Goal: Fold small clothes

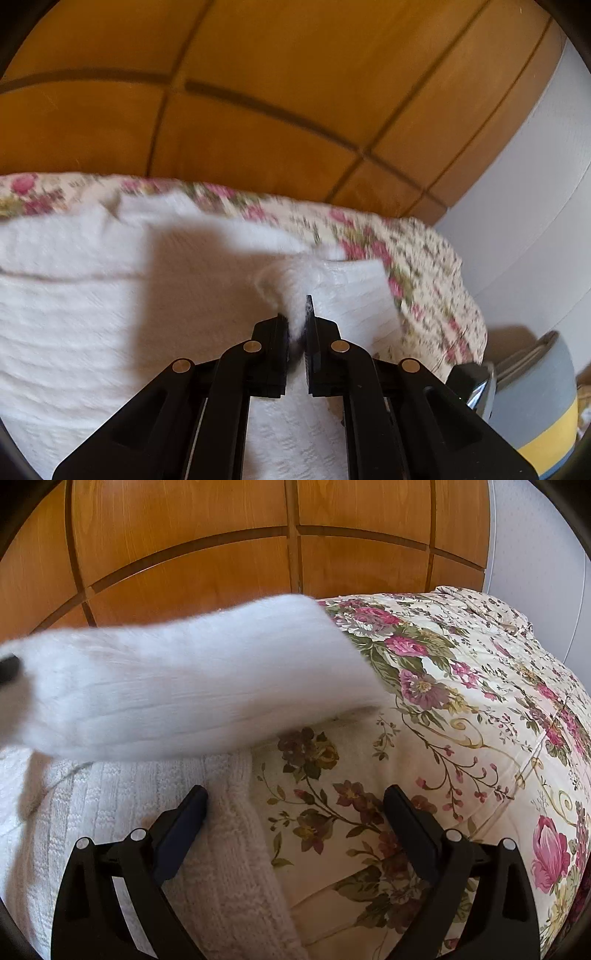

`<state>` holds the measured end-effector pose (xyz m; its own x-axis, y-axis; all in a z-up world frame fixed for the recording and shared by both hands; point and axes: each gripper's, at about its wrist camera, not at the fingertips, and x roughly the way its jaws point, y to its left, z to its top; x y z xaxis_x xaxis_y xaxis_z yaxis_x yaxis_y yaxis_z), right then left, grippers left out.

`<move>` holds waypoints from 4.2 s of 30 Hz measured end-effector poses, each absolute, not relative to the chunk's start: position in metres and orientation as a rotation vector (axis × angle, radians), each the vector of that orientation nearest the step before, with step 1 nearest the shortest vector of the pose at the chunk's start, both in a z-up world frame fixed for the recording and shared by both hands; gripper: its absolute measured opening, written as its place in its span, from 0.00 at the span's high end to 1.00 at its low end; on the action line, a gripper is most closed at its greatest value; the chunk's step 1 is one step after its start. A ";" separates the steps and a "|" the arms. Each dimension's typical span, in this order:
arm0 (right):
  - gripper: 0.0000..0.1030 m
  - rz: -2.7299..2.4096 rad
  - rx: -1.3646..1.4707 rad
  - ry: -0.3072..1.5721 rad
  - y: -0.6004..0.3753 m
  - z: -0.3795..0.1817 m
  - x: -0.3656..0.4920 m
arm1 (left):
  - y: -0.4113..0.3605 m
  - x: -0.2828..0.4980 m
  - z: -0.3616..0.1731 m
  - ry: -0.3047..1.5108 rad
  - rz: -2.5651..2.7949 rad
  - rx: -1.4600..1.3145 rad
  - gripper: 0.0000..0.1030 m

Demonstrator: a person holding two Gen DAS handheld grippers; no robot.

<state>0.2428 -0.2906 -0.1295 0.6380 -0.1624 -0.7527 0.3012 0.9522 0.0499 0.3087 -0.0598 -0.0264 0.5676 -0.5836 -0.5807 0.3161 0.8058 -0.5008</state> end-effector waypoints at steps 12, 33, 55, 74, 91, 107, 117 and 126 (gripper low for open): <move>0.08 -0.262 0.189 0.835 -0.291 -0.129 0.242 | 0.088 0.286 -0.063 0.799 -0.326 -0.517 0.94; 0.16 -0.204 0.126 0.850 -0.287 -0.111 0.305 | 0.122 0.265 -0.143 0.755 -0.384 -0.697 0.90; 0.21 -0.336 0.285 0.760 -0.331 -0.086 0.243 | 0.115 0.252 -0.127 0.652 -0.385 -0.609 0.37; 0.18 -0.406 0.106 0.897 -0.325 -0.125 0.336 | 0.112 0.257 -0.132 0.683 -0.304 -0.558 0.16; 0.02 -0.236 0.229 0.950 -0.321 -0.136 0.350 | 0.060 0.290 -0.131 0.841 -0.053 -0.182 0.15; 0.20 -0.084 0.217 0.748 -0.298 -0.087 0.232 | 0.079 0.220 -0.107 0.767 -0.135 -0.277 0.08; 0.27 -0.022 0.293 0.815 -0.293 -0.114 0.183 | 0.101 0.154 -0.117 0.778 -0.111 -0.334 0.08; 0.27 0.063 0.357 0.799 -0.306 -0.103 0.146 | 0.104 0.107 -0.116 0.744 -0.124 -0.237 0.07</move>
